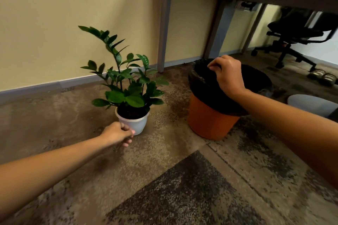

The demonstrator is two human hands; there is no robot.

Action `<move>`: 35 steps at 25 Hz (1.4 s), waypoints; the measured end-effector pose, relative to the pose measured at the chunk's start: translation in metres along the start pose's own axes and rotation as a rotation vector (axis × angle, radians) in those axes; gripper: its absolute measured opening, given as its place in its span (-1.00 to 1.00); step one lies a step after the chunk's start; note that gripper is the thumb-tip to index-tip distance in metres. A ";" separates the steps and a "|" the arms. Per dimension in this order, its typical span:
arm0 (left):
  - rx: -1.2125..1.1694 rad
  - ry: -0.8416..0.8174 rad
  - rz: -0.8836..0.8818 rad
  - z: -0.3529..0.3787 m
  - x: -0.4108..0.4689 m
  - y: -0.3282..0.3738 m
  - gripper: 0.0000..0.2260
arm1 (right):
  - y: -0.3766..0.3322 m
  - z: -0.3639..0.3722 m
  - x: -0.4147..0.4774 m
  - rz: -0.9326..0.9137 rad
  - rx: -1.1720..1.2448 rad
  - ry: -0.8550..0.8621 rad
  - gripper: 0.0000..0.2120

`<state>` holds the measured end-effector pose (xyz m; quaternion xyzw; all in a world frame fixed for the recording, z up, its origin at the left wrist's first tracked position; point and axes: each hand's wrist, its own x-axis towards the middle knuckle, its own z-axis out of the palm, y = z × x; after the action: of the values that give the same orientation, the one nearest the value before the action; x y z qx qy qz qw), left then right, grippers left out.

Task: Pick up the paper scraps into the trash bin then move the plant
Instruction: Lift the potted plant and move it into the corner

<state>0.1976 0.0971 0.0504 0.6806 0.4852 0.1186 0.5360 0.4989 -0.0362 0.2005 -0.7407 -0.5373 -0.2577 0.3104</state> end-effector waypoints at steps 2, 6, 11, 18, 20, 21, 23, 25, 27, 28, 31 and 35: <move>0.075 0.051 0.002 -0.010 -0.002 -0.007 -0.91 | -0.035 0.004 -0.012 -0.120 0.135 0.060 -0.89; 0.095 0.088 -0.040 -0.027 0.000 -0.022 -0.91 | -0.094 0.029 -0.053 -0.337 0.232 -0.100 -0.92; -0.107 0.148 -0.108 -0.032 0.013 -0.026 -0.85 | -0.134 0.091 -0.098 -0.234 0.333 -0.760 -0.85; -0.702 0.118 -0.214 -0.021 0.041 -0.022 -0.75 | -0.132 0.168 -0.105 1.233 1.081 -0.778 -0.65; -0.777 0.145 -0.198 -0.020 0.051 -0.022 -0.89 | -0.133 0.182 -0.101 1.360 1.244 -0.621 -0.67; -0.818 0.158 -0.199 -0.019 0.056 -0.022 -0.92 | -0.134 0.187 -0.099 1.395 1.298 -0.566 -0.69; -0.884 0.186 -0.201 -0.017 0.067 -0.026 -0.92 | -0.137 0.198 -0.099 1.432 1.378 -0.513 -0.67; -0.903 0.196 -0.166 -0.016 0.074 -0.030 -0.90 | -0.140 0.206 -0.099 1.451 1.433 -0.468 -0.66; -0.898 0.181 -0.122 -0.014 0.078 -0.036 -0.72 | -0.140 0.212 -0.100 1.458 1.447 -0.410 -0.66; -0.895 0.177 -0.100 -0.013 0.080 -0.037 -0.69 | -0.140 0.215 -0.101 1.452 1.447 -0.387 -0.66; -0.876 0.182 -0.063 -0.013 0.083 -0.039 -0.68 | -0.142 0.217 -0.101 1.440 1.501 -0.340 -0.64; -0.819 0.161 -0.086 -0.021 0.084 -0.034 -0.64 | -0.142 0.217 -0.100 1.428 1.537 -0.345 -0.52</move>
<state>0.2067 0.1747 -0.0003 0.3788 0.4660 0.3322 0.7273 0.3452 0.0931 0.0086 -0.5158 -0.0334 0.5014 0.6938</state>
